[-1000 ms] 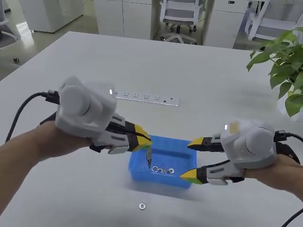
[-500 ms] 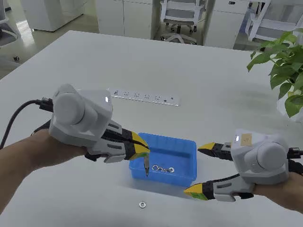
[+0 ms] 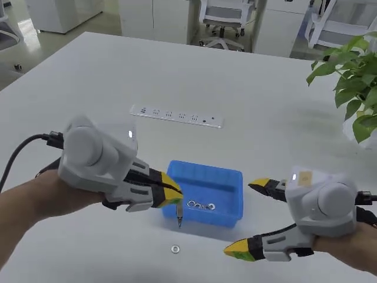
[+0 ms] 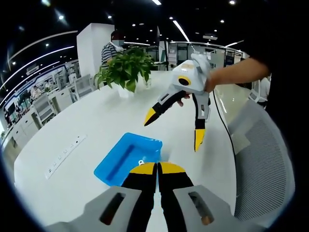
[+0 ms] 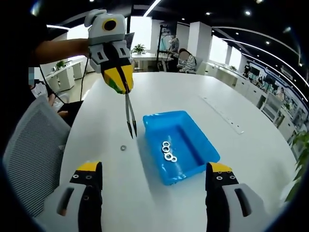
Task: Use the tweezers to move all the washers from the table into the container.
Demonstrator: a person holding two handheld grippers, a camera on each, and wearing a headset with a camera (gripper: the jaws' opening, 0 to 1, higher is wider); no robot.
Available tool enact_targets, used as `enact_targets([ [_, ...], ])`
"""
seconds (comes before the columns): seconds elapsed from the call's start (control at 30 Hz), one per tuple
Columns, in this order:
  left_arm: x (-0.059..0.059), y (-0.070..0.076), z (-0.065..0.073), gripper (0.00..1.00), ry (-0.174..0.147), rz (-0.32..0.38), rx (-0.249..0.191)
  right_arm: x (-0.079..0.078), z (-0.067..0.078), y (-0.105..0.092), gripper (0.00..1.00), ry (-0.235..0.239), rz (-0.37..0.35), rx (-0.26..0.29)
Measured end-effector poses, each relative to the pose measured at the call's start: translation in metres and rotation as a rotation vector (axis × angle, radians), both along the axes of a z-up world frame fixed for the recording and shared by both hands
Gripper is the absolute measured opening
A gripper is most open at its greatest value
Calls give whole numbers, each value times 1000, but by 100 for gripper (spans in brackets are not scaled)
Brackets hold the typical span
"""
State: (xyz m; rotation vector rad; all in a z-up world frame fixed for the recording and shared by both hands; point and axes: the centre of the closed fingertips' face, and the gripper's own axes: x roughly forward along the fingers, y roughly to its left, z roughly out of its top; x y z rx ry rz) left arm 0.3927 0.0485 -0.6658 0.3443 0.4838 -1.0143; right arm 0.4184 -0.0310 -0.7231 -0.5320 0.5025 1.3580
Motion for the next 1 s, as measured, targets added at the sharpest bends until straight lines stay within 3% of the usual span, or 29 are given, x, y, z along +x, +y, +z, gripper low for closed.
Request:
enact_targets([
  [0.33, -8, 0, -11, 5, 19, -7, 4, -9, -5, 2, 100, 39, -14, 9],
  [1.0, -17, -2, -31, 5, 43, -13, 24, -18, -15, 1, 100, 65, 3, -17],
])
